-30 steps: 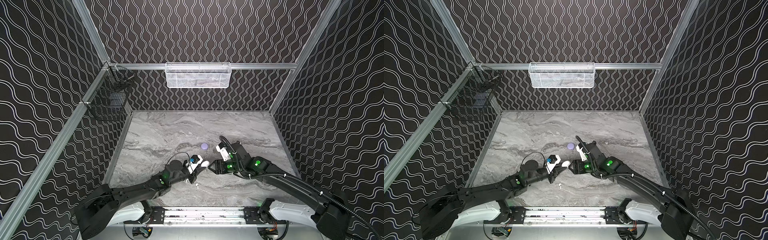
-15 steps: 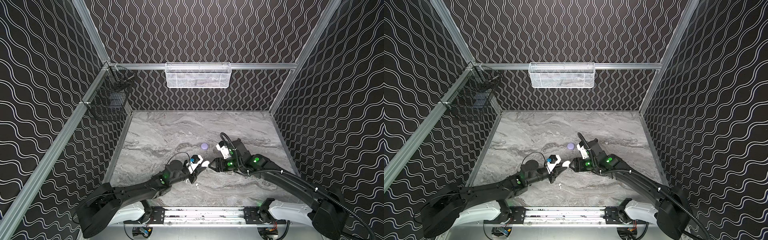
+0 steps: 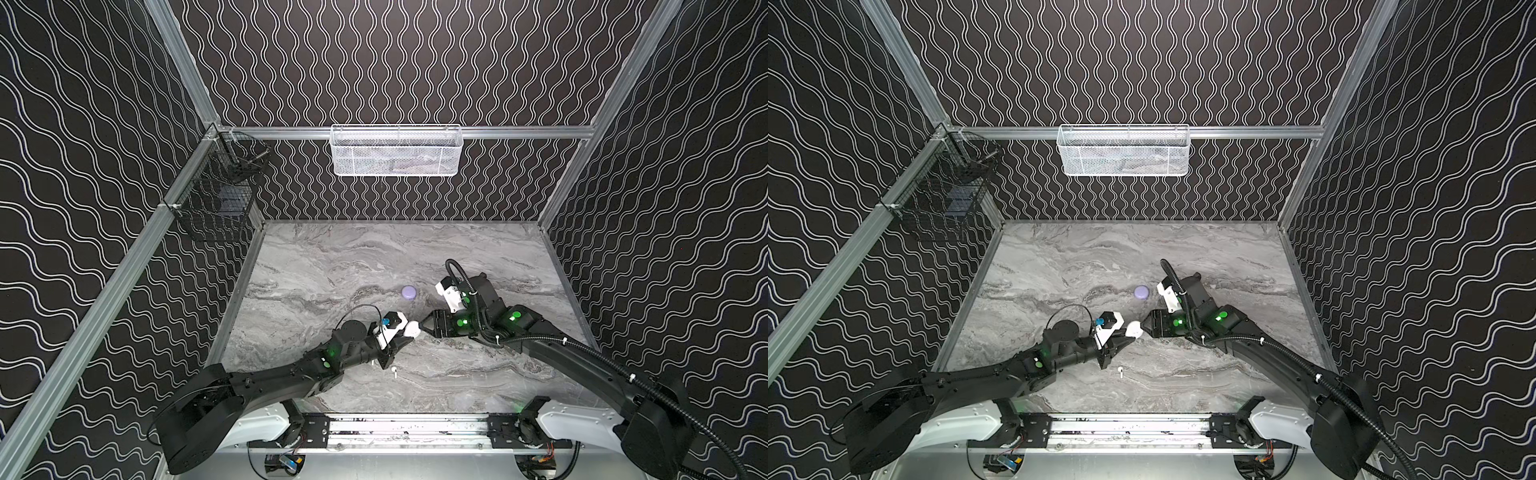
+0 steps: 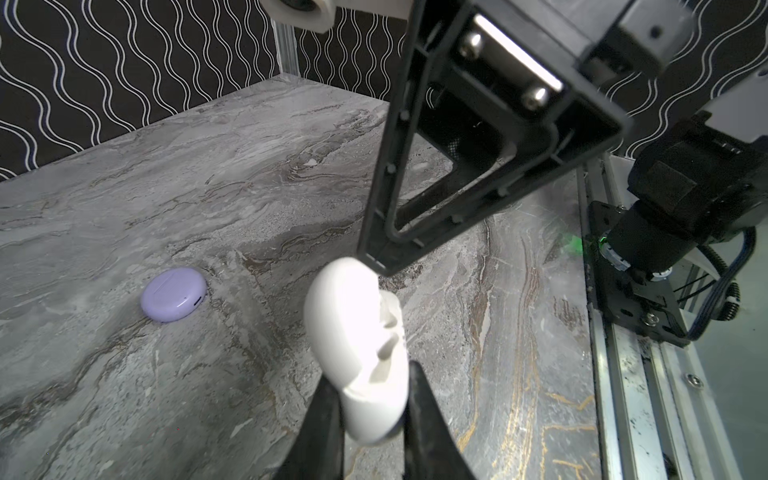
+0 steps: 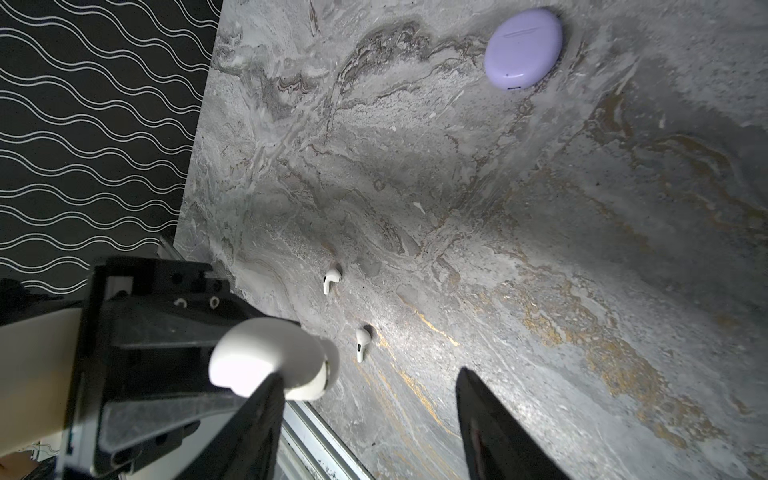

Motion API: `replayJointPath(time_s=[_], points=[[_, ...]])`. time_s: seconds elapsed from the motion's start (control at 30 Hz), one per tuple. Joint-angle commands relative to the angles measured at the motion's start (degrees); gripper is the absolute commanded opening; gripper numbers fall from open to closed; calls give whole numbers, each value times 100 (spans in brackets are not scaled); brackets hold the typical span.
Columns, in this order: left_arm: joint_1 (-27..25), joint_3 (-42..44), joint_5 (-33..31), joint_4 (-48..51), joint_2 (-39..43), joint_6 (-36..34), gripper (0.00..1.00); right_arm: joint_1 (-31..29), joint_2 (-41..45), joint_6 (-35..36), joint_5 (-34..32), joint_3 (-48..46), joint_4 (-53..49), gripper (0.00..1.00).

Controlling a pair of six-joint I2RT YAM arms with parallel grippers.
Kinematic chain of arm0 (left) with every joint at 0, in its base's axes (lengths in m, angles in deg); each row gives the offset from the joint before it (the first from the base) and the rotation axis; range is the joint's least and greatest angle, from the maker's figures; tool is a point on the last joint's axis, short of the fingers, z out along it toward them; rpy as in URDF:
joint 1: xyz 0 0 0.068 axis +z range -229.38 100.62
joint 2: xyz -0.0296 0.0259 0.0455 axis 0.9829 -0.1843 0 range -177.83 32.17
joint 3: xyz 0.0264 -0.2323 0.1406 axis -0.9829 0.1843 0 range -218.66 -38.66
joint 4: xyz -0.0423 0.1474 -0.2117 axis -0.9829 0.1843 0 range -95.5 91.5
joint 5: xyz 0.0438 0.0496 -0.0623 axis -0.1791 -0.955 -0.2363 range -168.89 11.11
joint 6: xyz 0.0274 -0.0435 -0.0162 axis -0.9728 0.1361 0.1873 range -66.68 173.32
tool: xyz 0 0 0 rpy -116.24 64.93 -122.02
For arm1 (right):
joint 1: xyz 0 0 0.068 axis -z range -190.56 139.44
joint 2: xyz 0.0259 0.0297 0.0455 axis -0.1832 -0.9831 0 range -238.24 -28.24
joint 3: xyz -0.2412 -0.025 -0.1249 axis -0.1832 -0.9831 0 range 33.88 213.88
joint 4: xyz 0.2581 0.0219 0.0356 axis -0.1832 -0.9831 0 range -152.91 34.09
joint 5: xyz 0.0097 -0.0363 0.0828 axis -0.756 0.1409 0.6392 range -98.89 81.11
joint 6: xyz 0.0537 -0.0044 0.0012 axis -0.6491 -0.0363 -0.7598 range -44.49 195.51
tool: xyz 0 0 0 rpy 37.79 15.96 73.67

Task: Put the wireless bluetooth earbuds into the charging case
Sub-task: 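Lower the white case near the earbuds with the left gripper while the right gripper approaches, then move the open right gripper over the white earbud nearest the robot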

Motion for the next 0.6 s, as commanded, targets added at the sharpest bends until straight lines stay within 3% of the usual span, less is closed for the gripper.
replayJointPath(time_s=[0.0,0.23,0.57], points=[[-11,-41,208,-367,30,97,0,0,-13,-20,35,5,174,67],[-15,-11,242,-388,84,110,0,68,72,-32,-90,11,122,67],[-2,-5,-5,-287,139,255,0,-13,550,-259,-1104,126,-294,64]])
